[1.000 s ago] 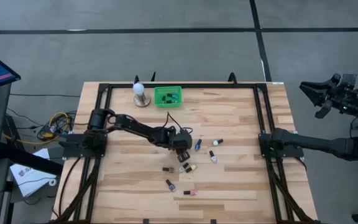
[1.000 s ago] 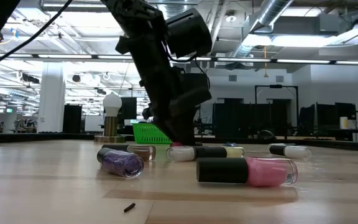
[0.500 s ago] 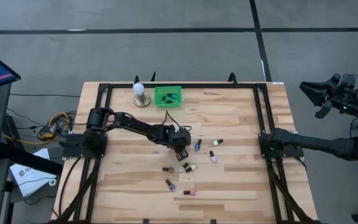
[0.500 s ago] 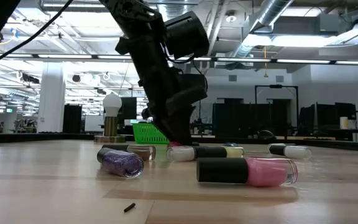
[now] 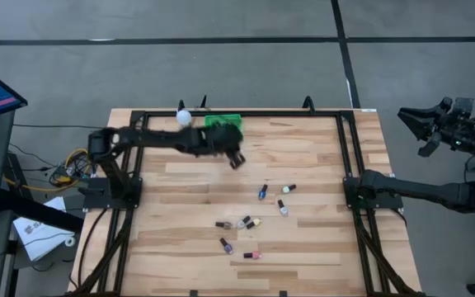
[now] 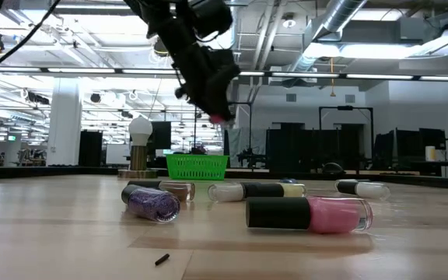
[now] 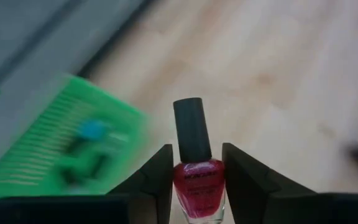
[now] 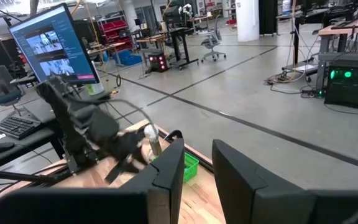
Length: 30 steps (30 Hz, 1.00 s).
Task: Pick & Place Nail Polish
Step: Put the dark pink nail polish into the green bin
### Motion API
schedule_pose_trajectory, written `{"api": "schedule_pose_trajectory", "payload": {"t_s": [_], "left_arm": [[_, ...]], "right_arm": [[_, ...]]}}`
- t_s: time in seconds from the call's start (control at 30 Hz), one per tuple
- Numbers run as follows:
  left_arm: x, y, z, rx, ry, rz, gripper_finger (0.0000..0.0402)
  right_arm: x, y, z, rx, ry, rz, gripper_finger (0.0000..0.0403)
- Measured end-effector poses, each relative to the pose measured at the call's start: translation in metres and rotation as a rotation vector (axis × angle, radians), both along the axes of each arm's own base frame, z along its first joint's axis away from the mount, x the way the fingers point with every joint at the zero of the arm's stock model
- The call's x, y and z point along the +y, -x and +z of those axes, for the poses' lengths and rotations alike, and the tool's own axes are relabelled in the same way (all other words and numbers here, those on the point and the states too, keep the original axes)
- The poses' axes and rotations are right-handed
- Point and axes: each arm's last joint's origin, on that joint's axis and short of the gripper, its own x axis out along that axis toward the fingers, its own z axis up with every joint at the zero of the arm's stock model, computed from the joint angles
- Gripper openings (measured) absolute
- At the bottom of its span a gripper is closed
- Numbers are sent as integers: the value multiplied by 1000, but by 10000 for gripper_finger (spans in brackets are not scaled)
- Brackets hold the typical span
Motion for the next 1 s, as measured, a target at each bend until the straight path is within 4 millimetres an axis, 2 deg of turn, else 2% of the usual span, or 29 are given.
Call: {"api": "schedule_pose_trajectory", "payload": {"t_s": [0.17,0.27,0.37,0.5,0.83,1.0], "left_arm": [[52,26,20,-32,-57,156,103],[77,37,18,-1,-70,184,103],[93,42,9,11,-29,176,103],[103,38,-9,45,8,163,103],[106,21,-64,185,53,86,103],[108,20,-73,192,80,77,103]], "right_arm": [[0,0,0,-2,1,0,76],[0,0,0,-1,1,0,76],[0,0,0,0,0,0,76],[0,0,0,1,0,0,76],[0,0,0,1,0,-1,76],[0,0,0,0,-1,-1,76]]}}
